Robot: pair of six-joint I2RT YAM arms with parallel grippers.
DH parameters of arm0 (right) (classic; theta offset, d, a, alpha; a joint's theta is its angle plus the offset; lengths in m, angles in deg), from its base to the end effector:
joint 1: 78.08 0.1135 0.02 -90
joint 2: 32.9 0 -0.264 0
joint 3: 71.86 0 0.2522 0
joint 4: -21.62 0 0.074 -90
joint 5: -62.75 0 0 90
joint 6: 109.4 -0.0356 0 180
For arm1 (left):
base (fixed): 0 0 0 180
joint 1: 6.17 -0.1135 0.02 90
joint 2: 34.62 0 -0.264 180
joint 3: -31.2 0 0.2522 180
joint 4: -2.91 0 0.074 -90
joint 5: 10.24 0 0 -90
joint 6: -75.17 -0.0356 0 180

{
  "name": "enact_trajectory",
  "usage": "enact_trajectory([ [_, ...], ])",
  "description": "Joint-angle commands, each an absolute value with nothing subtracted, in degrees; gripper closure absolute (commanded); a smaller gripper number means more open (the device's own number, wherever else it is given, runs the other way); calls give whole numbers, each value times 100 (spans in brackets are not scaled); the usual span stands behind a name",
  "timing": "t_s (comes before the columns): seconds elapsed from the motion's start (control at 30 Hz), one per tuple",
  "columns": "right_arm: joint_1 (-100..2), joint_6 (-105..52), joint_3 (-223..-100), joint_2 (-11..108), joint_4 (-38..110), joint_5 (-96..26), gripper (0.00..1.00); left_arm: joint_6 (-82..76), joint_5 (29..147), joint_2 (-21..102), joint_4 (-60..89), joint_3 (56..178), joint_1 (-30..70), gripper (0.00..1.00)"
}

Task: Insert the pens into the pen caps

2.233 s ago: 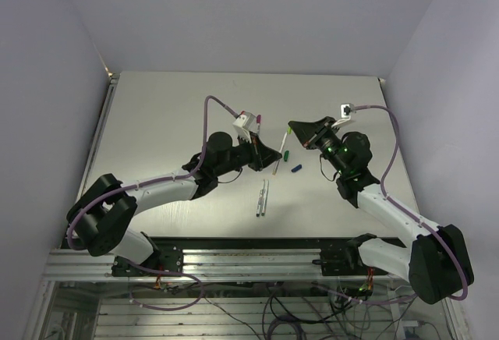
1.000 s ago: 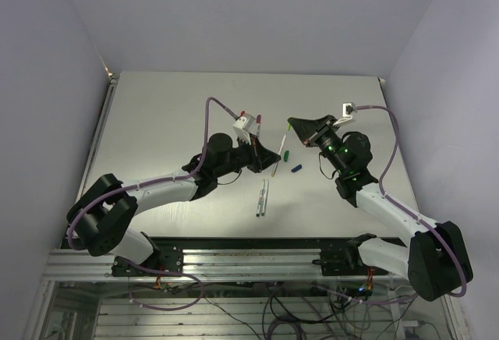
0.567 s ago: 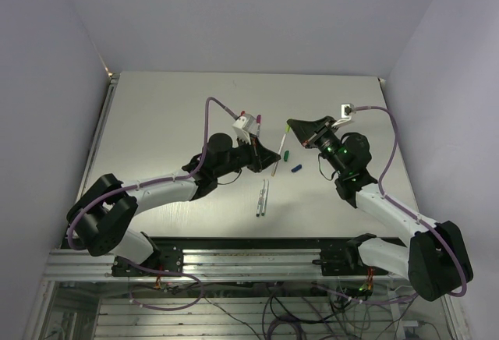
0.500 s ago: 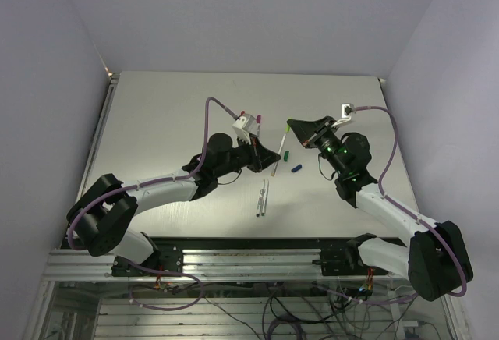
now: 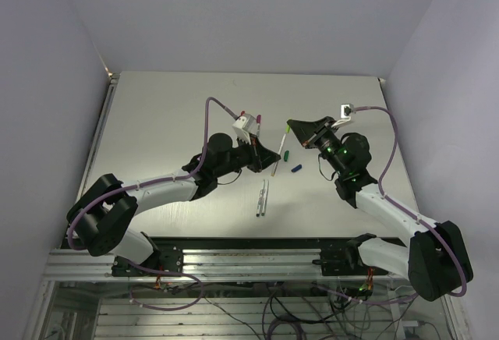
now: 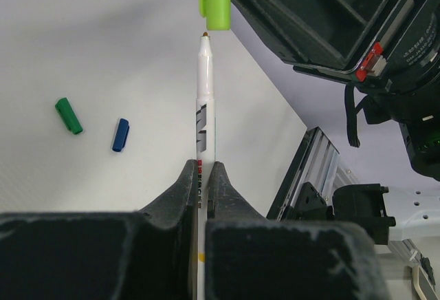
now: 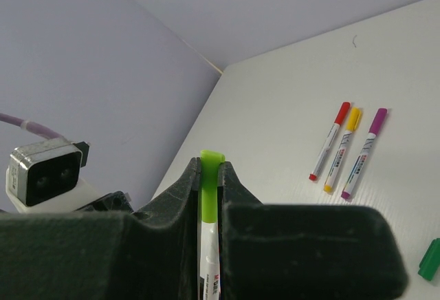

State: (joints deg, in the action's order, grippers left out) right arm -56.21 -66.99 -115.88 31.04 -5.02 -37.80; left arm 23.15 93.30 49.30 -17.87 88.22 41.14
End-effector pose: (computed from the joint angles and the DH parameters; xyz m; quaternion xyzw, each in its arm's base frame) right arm 0.2290 0.0989 0.2775 0.0803 0.6603 0.4742 0.5768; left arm 0.2142 -0.2445 0.2503 0.1386 0.7298 -0.5141 0.4288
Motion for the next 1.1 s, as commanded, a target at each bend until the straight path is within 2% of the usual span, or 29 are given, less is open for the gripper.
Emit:
enact_trajectory([
  [0.0,-5593,-6616,-11459,3101,-566,-3780,100,2305,9267,4861,-2113,8855,4106,93],
  [1.07,-5593,-6373,-11944,3264,-700,-3509,100,2336,9364,4912,-2137,8717,4108,93],
])
